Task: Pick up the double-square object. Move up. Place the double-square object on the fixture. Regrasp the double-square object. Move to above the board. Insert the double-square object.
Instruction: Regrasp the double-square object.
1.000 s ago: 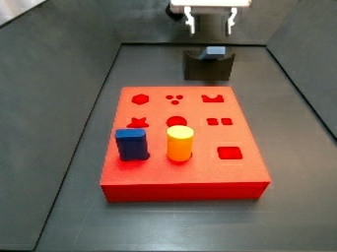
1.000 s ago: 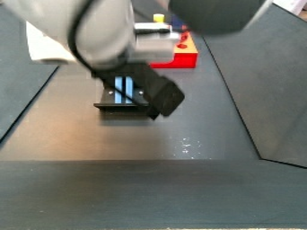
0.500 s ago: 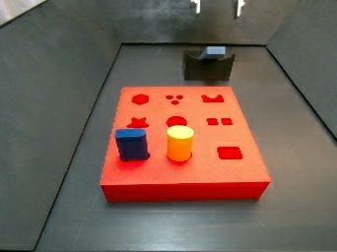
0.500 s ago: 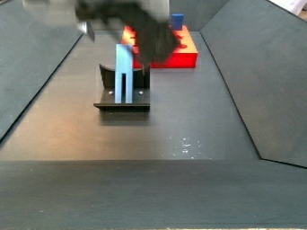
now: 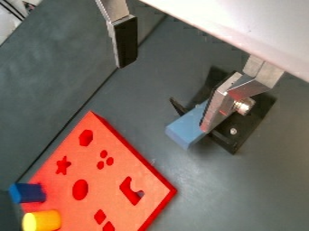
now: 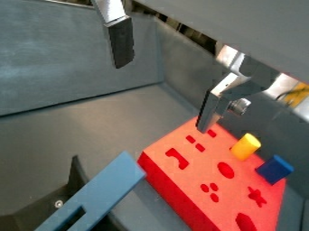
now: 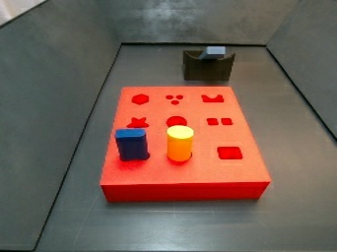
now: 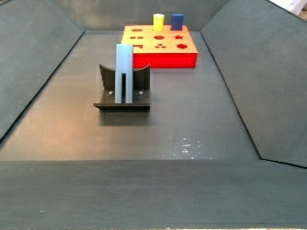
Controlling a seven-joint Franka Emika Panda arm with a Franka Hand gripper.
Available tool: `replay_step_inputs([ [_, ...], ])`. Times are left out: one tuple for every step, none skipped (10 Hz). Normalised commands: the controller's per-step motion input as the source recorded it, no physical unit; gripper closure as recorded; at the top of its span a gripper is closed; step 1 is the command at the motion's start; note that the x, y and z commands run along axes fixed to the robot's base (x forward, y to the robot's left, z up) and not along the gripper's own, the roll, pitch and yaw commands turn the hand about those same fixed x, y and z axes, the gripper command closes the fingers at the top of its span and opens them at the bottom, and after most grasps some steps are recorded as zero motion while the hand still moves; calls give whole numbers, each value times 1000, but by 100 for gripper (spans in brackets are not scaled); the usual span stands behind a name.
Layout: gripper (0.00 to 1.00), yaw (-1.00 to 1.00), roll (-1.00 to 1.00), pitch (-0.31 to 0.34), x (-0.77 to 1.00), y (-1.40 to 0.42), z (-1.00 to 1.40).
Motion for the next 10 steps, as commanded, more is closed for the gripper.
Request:
replay_step_inputs([
  [0,-1,1000,29,-45,-479,154],
  [0,-1,1000,25,-40,-266,94],
  [0,0,1000,18,-43,-58,57],
  [0,0,1000,14,-32,-41,35],
  [0,1,1000,10,-20,-44,19],
  [0,3,1000,8,-13,-32,18],
  [0,4,1000,6,-8,-20,17],
  [0,5,1000,9,-8,-22,17],
  [0,7,1000,16,-4,-20,13],
  [0,9,1000,22,7,-19,8],
])
